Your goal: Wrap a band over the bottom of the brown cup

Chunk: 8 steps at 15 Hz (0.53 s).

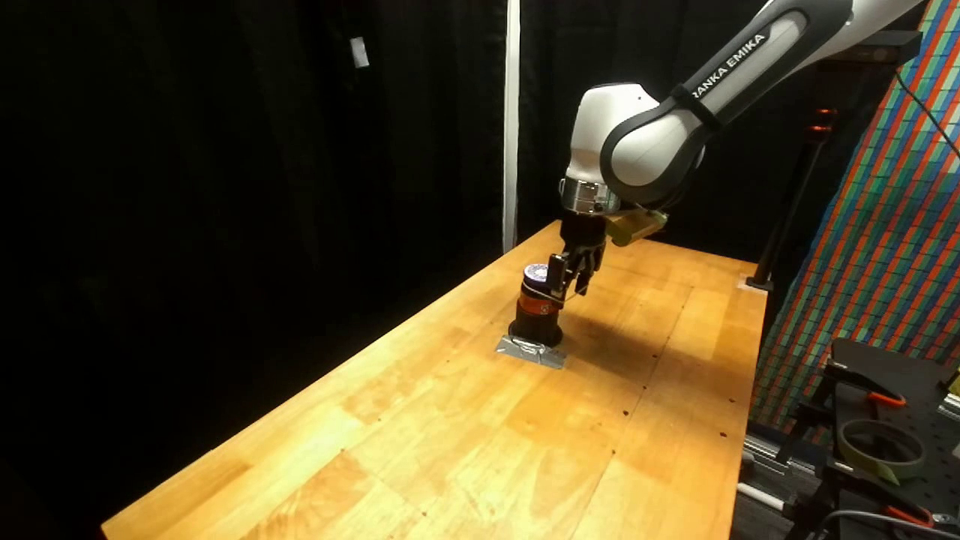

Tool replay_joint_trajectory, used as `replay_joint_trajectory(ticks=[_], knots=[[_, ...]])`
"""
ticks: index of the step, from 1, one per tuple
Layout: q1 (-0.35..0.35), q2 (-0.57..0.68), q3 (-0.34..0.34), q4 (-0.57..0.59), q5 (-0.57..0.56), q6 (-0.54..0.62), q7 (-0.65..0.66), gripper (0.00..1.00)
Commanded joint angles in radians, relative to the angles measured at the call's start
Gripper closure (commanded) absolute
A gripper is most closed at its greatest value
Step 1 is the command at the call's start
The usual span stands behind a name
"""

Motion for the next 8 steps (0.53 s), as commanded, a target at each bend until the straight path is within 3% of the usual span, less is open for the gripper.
replay_joint_trajectory(ticks=[1,6,8], knots=[[-0.024,-0.09,0.025,-0.131,0.05,0.094,-0.05,0.51],[-0.045,-0.169,0.061,-0.275,0.096,0.281,-0.116,0.87],[-0.061,-0.187,0.089,-0.329,0.123,0.385,-0.171,0.92]])
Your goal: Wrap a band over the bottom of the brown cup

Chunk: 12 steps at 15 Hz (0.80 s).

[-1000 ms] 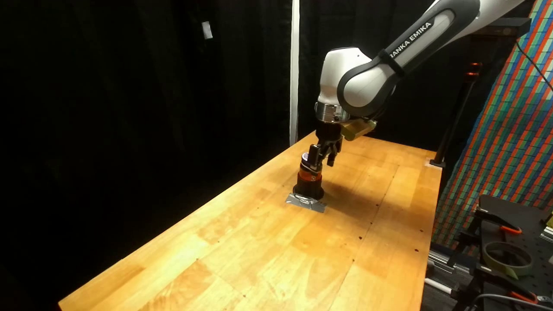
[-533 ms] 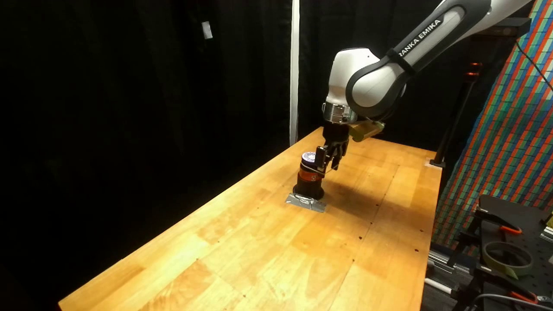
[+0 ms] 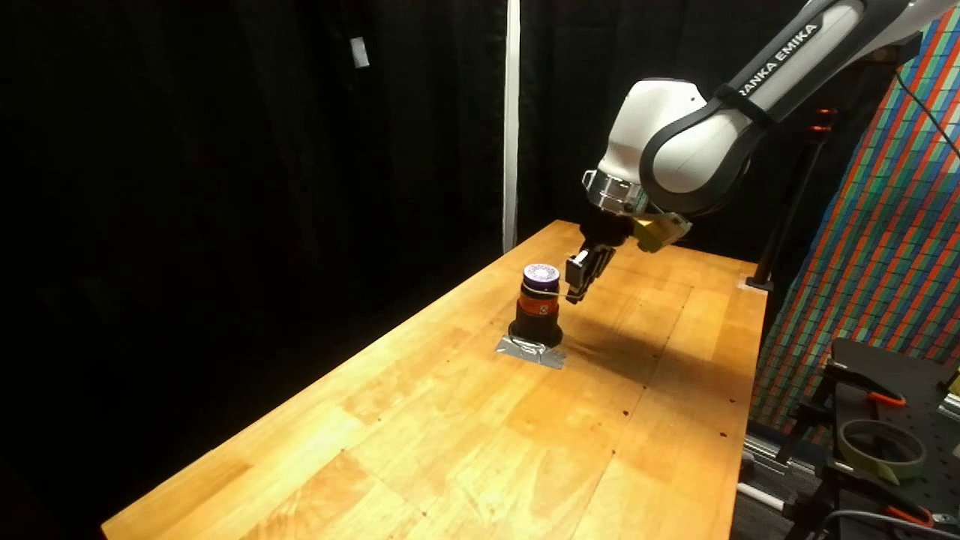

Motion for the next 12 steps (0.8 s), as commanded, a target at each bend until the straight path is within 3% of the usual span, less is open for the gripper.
replay_joint_trajectory(ticks=[1,4,6,9,12], knots=[[-0.05,-0.076,0.069,-0.143,0.07,0.179,-0.115,0.94],[-0.127,-0.073,0.181,-0.204,0.165,0.364,-0.213,0.93],[-0.212,-0.055,0.294,-0.226,0.209,0.473,-0.262,0.91],[-0.353,-0.023,0.456,-0.254,0.179,0.594,-0.258,0.89],[-0.457,0.009,0.55,-0.289,0.112,0.698,-0.236,0.91]])
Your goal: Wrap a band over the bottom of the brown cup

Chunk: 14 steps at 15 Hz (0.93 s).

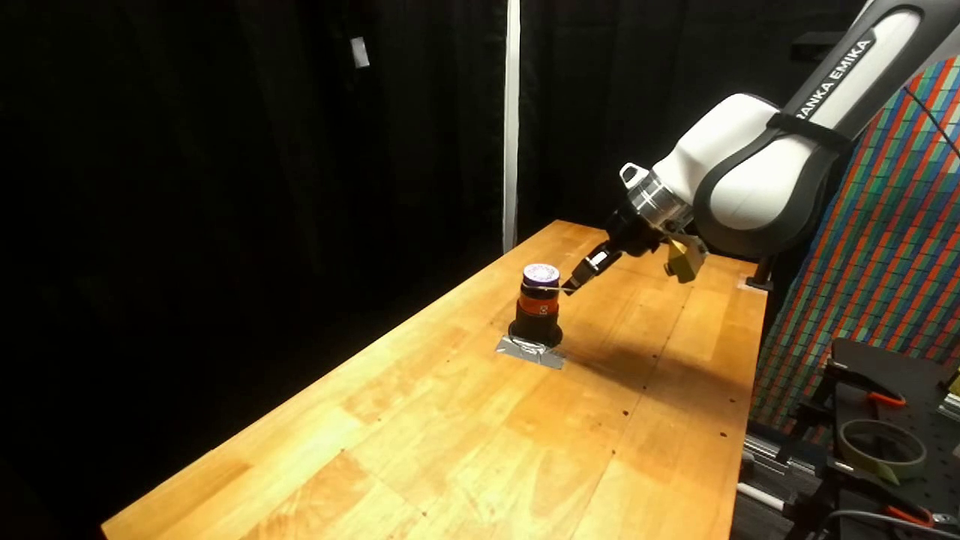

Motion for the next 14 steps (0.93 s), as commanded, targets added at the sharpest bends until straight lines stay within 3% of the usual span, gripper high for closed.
replay_joint_trajectory(ticks=[1,7,13,14], knots=[[-0.125,0.031,0.107,-0.054,-0.078,0.129,0.006,0.9],[-0.214,0.076,0.132,-0.113,-0.178,0.276,0.018,0.9],[-0.332,0.113,0.214,-0.182,-0.333,0.457,0.106,0.88],[-0.22,0.072,0.069,-0.195,-0.463,0.49,0.251,0.89]])
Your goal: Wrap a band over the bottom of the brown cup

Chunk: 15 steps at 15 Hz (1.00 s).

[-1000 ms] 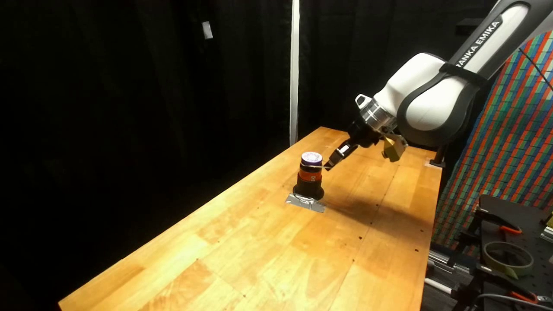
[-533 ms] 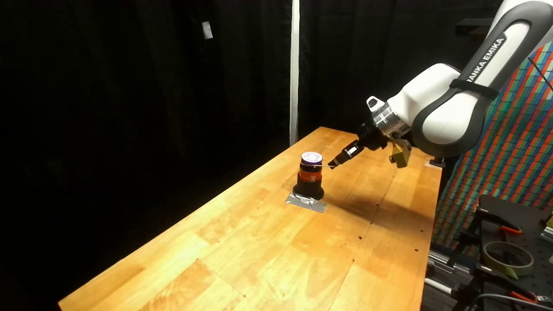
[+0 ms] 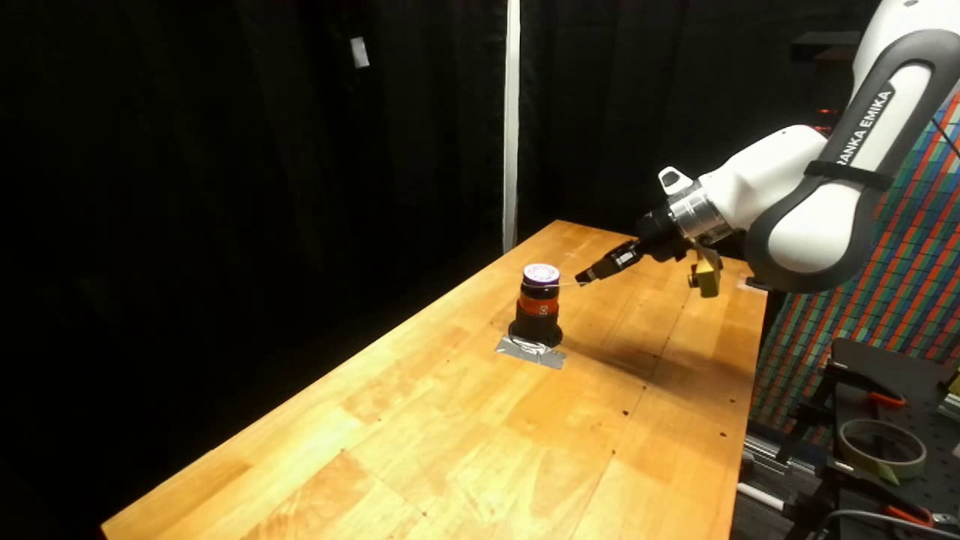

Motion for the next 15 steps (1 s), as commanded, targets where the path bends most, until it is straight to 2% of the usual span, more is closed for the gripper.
replay_joint_trajectory(ticks=[1,4,7,12,13,14,15], knots=[[0.068,-0.041,-0.125,-0.066,-0.23,0.139,0.214,0.89],[0.159,-0.049,-0.269,-0.085,-0.356,0.229,0.325,0.91],[0.242,-0.049,-0.385,-0.093,-0.413,0.291,0.376,0.9],[0.345,-0.041,-0.488,-0.107,-0.425,0.363,0.405,0.87],[0.352,-0.045,-0.494,-0.107,-0.44,0.324,0.432,0.64],[0.374,-0.018,-0.515,-0.087,-0.414,0.334,0.401,0.87],[0.381,-0.017,-0.519,-0.089,-0.417,0.332,0.411,0.86]])
